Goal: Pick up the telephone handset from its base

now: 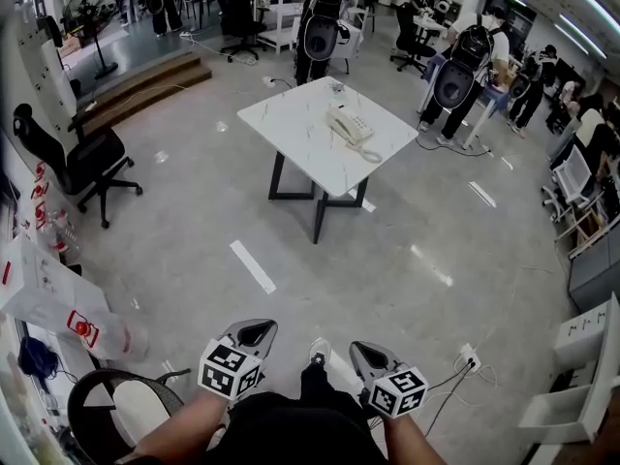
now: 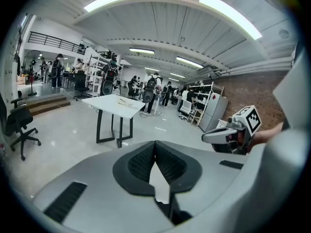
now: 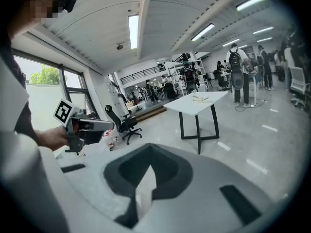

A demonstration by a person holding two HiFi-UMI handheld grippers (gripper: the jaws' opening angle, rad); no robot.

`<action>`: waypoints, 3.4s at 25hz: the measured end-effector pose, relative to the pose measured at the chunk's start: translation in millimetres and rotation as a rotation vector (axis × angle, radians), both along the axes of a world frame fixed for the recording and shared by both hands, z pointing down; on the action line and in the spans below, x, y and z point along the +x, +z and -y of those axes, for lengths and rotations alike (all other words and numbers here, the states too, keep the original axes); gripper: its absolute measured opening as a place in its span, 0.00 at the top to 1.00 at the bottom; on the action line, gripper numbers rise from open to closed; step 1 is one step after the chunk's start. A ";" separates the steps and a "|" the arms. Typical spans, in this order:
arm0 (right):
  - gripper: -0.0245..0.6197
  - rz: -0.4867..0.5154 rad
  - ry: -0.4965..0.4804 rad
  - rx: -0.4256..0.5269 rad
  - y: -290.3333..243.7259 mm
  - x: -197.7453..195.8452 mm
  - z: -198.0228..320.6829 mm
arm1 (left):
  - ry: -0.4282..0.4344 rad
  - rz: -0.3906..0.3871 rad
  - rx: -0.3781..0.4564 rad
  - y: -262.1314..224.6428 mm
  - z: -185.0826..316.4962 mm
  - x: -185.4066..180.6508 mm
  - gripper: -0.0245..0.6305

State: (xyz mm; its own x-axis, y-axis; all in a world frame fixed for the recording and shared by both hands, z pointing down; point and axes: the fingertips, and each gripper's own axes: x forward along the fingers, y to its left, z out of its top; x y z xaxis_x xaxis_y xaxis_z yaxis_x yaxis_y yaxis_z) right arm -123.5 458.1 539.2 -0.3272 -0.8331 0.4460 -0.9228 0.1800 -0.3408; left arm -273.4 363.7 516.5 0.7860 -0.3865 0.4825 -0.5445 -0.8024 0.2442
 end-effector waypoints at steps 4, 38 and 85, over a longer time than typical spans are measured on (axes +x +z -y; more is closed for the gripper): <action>0.96 0.020 -0.015 0.004 -1.2 25.7 50.2 | -0.026 0.026 -0.016 4.6 31.5 16.8 0.96; 0.96 0.069 -0.041 0.005 8.3 213.6 225.5 | -0.037 0.037 0.009 0.3 205.6 215.2 0.96; 0.96 -0.116 -0.003 -0.003 -13.2 271.8 605.6 | 0.106 0.023 -0.011 5.1 602.2 298.1 0.96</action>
State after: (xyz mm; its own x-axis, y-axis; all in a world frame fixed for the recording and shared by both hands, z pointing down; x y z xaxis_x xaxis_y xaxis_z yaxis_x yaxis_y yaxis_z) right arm 148.3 -147.5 526.0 -0.2756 -0.8308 0.4836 -0.9555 0.1818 -0.2322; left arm 24.7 -238.5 521.6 0.8110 -0.2964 0.5044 -0.4621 -0.8533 0.2416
